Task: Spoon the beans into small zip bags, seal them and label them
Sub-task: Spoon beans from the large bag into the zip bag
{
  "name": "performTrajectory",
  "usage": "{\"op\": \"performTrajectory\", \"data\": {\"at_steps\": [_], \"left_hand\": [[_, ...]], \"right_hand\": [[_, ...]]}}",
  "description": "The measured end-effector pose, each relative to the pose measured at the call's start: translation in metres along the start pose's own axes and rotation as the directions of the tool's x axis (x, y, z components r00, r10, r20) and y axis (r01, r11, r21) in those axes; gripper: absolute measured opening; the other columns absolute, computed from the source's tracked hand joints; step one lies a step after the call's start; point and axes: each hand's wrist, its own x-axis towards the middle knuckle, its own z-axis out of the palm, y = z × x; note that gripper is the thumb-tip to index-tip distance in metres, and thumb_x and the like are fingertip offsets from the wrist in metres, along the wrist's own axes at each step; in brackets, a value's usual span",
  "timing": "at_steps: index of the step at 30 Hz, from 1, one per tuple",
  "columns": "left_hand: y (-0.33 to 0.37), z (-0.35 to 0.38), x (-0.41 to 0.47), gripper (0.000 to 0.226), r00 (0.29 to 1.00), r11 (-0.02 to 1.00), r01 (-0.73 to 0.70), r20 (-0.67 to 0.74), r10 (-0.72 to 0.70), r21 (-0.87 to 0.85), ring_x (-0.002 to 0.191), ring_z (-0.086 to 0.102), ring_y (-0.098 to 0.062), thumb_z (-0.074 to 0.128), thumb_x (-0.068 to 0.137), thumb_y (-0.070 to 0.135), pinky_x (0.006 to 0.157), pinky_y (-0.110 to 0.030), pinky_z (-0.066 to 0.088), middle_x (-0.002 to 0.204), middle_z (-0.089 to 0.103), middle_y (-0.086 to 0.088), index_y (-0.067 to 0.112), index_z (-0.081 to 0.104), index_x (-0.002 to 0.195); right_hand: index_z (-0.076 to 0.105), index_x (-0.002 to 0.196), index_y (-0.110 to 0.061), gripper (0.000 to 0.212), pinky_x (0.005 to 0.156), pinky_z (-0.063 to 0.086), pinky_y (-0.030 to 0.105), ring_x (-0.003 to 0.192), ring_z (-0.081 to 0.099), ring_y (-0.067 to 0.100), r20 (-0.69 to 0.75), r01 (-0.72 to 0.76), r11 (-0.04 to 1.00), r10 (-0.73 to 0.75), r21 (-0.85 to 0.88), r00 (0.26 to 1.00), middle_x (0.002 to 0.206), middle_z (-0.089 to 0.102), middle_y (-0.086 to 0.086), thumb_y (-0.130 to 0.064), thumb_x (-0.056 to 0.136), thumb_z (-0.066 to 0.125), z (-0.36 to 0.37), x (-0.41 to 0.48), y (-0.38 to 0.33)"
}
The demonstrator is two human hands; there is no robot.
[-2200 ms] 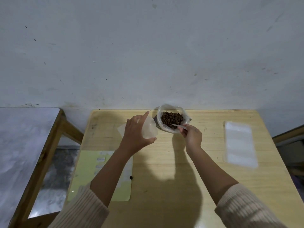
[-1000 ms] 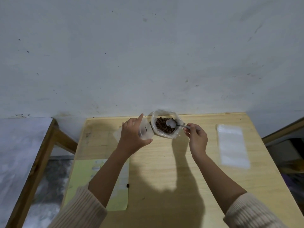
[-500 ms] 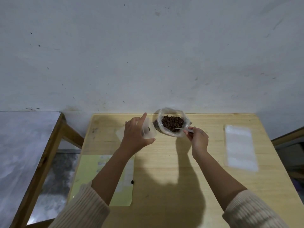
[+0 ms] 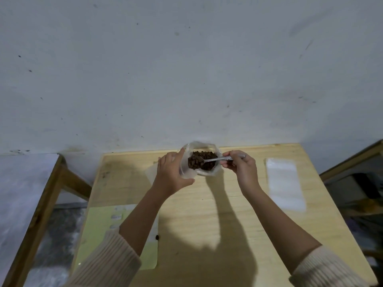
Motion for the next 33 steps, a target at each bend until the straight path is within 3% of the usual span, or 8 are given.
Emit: {"op": "performTrajectory", "data": {"at_steps": [4, 12, 15, 19, 22, 25, 29, 33], "left_hand": [[0.004, -0.001, -0.002, 0.104, 1.0, 1.0, -0.021, 0.012, 0.021, -0.001, 0.117, 0.035, -0.022, 0.08, 0.064, 0.044, 0.108, -0.043, 0.023, 0.122, 0.044, -0.007, 0.024, 0.022, 0.147], [0.009, -0.007, -0.006, 0.103, 0.999, 0.999, -0.002, 0.033, 0.003, -0.032, 0.12, 0.031, -0.02, 0.079, 0.066, 0.043, 0.109, -0.046, 0.025, 0.128, 0.041, -0.006, 0.027, 0.02, 0.147], [0.005, -0.011, -0.009, 0.102, 1.0, 0.998, 0.007, 0.006, -0.006, -0.056, 0.12, 0.032, -0.021, 0.081, 0.066, 0.04, 0.109, -0.046, 0.025, 0.127, 0.042, -0.007, 0.026, 0.021, 0.147], [-0.004, -0.014, -0.013, 0.103, 0.999, 0.998, 0.039, -0.036, -0.041, -0.049, 0.122, 0.034, -0.023, 0.082, 0.064, 0.04, 0.109, -0.049, 0.027, 0.128, 0.043, -0.01, 0.02, 0.025, 0.147], [-0.008, -0.017, -0.018, 0.103, 0.996, 0.999, 0.015, -0.089, -0.019, -0.043, 0.117, 0.04, -0.027, 0.085, 0.061, 0.036, 0.105, -0.047, 0.032, 0.123, 0.048, -0.013, 0.013, 0.03, 0.145], [-0.01, -0.02, -0.023, 0.103, 0.991, 0.999, -0.019, -0.135, 0.015, -0.028, 0.111, 0.046, -0.032, 0.088, 0.056, 0.031, 0.097, -0.047, 0.039, 0.116, 0.053, -0.017, 0.007, 0.036, 0.142], [-0.012, -0.023, -0.026, 0.104, 0.991, 1.0, -0.007, -0.136, 0.005, -0.016, 0.11, 0.048, -0.032, 0.088, 0.055, 0.034, 0.095, -0.047, 0.041, 0.116, 0.054, -0.018, 0.006, 0.036, 0.141], [-0.013, -0.024, -0.027, 0.105, 0.991, 0.999, -0.002, -0.131, -0.002, -0.032, 0.11, 0.047, -0.031, 0.085, 0.055, 0.04, 0.095, -0.047, 0.041, 0.117, 0.054, -0.017, 0.006, 0.036, 0.141]], "right_hand": [[0.065, 0.08, -0.004, 0.023, 0.064, 0.053, 0.023, 0.063, 0.065, 0.019, 0.099, 0.051, 0.996, -0.044, -0.068, 0.994, 0.08, 0.066, 0.016, -0.007, 0.095, 0.048, 0.004, -0.004, 0.002], [0.068, 0.081, -0.01, 0.024, 0.07, 0.053, 0.025, 0.07, 0.065, 0.023, 0.151, 0.114, 0.992, -0.106, -0.046, 0.983, 0.074, 0.069, 0.006, -0.011, 0.095, 0.049, 0.005, -0.008, 0.004], [0.064, 0.078, -0.007, 0.026, 0.067, 0.054, 0.023, 0.065, 0.065, 0.018, 0.074, 0.062, 0.996, -0.067, 0.065, 0.995, 0.072, 0.071, -0.001, -0.003, 0.095, 0.044, 0.0, -0.007, 0.004], [0.062, 0.079, -0.001, 0.027, 0.063, 0.055, 0.019, 0.057, 0.065, 0.013, -0.116, 0.016, 0.977, 0.009, 0.212, 0.993, 0.064, 0.067, 0.006, 0.0, 0.094, 0.04, -0.01, -0.005, 0.012], [0.061, 0.082, -0.001, 0.026, 0.066, 0.056, 0.018, 0.063, 0.065, 0.014, -0.208, -0.039, 0.956, 0.104, 0.292, 0.973, 0.077, 0.064, 0.014, -0.003, 0.095, 0.039, -0.013, -0.004, 0.024], [0.06, 0.089, 0.0, 0.023, 0.071, 0.057, 0.018, 0.075, 0.066, 0.018, -0.198, -0.152, 0.918, 0.236, 0.366, 0.951, 0.084, 0.063, 0.014, -0.005, 0.095, 0.038, -0.007, -0.003, 0.036], [0.057, 0.105, 0.002, 0.02, 0.072, 0.057, 0.02, 0.086, 0.064, 0.019, -0.074, -0.304, 0.906, 0.339, 0.294, 0.938, 0.102, 0.062, 0.017, -0.007, 0.096, 0.041, 0.007, -0.001, 0.052], [0.059, 0.109, -0.001, 0.02, 0.086, 0.051, 0.027, 0.097, 0.061, 0.018, -0.024, -0.322, 0.944, 0.324, 0.071, 0.946, 0.113, 0.061, 0.012, -0.009, 0.095, 0.047, 0.012, -0.002, 0.055]]}}
